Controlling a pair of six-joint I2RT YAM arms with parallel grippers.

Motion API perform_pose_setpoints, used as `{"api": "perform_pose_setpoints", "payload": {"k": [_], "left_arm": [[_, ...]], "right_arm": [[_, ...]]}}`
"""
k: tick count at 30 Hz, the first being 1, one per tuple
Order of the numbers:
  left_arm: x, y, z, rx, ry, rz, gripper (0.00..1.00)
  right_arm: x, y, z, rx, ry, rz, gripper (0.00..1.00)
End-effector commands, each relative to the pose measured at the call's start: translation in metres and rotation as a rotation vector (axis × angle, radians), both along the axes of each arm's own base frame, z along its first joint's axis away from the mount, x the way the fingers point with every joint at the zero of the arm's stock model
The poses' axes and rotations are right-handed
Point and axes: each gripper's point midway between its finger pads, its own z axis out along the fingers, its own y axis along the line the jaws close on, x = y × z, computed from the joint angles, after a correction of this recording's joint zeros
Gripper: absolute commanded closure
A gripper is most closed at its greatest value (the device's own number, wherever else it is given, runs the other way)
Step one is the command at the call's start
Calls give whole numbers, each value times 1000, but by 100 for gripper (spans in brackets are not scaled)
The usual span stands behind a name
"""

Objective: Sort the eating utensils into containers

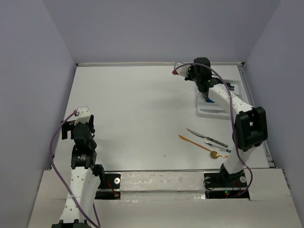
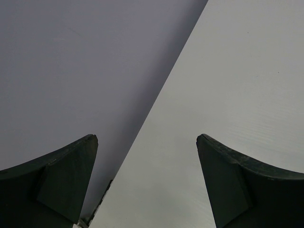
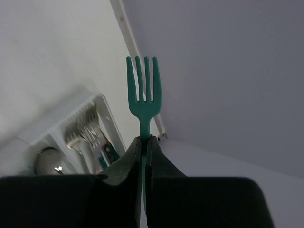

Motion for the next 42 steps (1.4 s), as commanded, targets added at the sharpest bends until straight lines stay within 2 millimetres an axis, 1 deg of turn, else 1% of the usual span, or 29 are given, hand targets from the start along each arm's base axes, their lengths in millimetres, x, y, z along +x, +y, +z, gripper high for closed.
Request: {"api": "perform_pose_setpoints", "payload": {"k": [1,2,3,5,6,9,11,12,13,14,15,16,17,19,20,24,25,26,27,28,29,32,34,35,37,39,40,41,42], "left_arm": [[0,1,6,4,-42,16,1],[1,1,6,3,-43,15,1],[1,1,6,3,-40,15,1],[2,1,3,1,-29,14,1],[3,1,3,1,-28,14,1],[3,2,-1,2,-11,23,1],[4,3,-3,2,2,32,1],[4,3,-5,2,9,32,1],[6,3,-7,0,18,34,1],[6,4,-6,1,17,36,1],[6,4,-9,0,30,37,1],[6,4,-10,1,31,40,1],[7,4,-11,1,39,42,1],[7,5,-13,2,47,45,1],[7,5,-16,2,60,46,1],[8,6,-19,5,73,55,1],[7,7,-20,7,76,63,1],[6,8,-21,8,80,69,1],[6,8,-21,8,78,72,1],[7,8,-21,10,81,71,1],[7,8,-22,11,84,71,1],[7,9,-24,13,93,75,1],[7,9,-24,14,92,75,1],[7,9,-24,13,93,75,1],[7,9,-24,14,94,74,1],[7,9,-25,13,95,74,1],[7,8,-25,14,96,72,1],[7,9,-25,14,96,74,1],[7,8,-24,13,90,72,1]], "right_arm": [[32,-76,11,-416,-177,-11,100],[35,-89,8,-435,-190,-20,100],[37,-86,15,-432,-222,-8,100],[47,-104,19,-402,-242,-17,100],[52,-114,16,-396,-236,-20,100],[55,-128,6,-440,-213,-3,100],[54,-131,-7,-435,-192,32,100],[54,-137,-12,-440,-181,33,100],[53,-135,-23,-437,-162,48,100],[55,-134,-27,-436,-158,52,100],[54,-141,-34,-424,-149,37,100],[57,-144,-34,-406,-175,25,100],[58,-144,-46,-392,-158,28,100],[60,-155,-60,-390,-132,15,100],[62,-160,-73,-391,-112,9,100],[67,-164,-91,-363,-93,4,100],[68,-168,-101,-356,-74,0,100],[68,-174,-107,-348,-62,-12,100],[68,-173,-111,-346,-56,-10,100],[68,-178,-121,-339,-37,-14,100],[67,-185,-124,-336,-31,-26,100],[64,-194,-137,-324,-7,-36,100],[64,-193,-139,-320,-11,-31,100],[63,-198,-140,-317,-10,-40,100],[64,-198,-140,-312,-20,-43,89],[62,-198,-141,-316,-21,-41,85],[63,-193,-140,-304,-28,-16,80],[63,-193,-140,-304,-27,-15,80],[63,-193,-137,-304,-34,-16,67]]}}
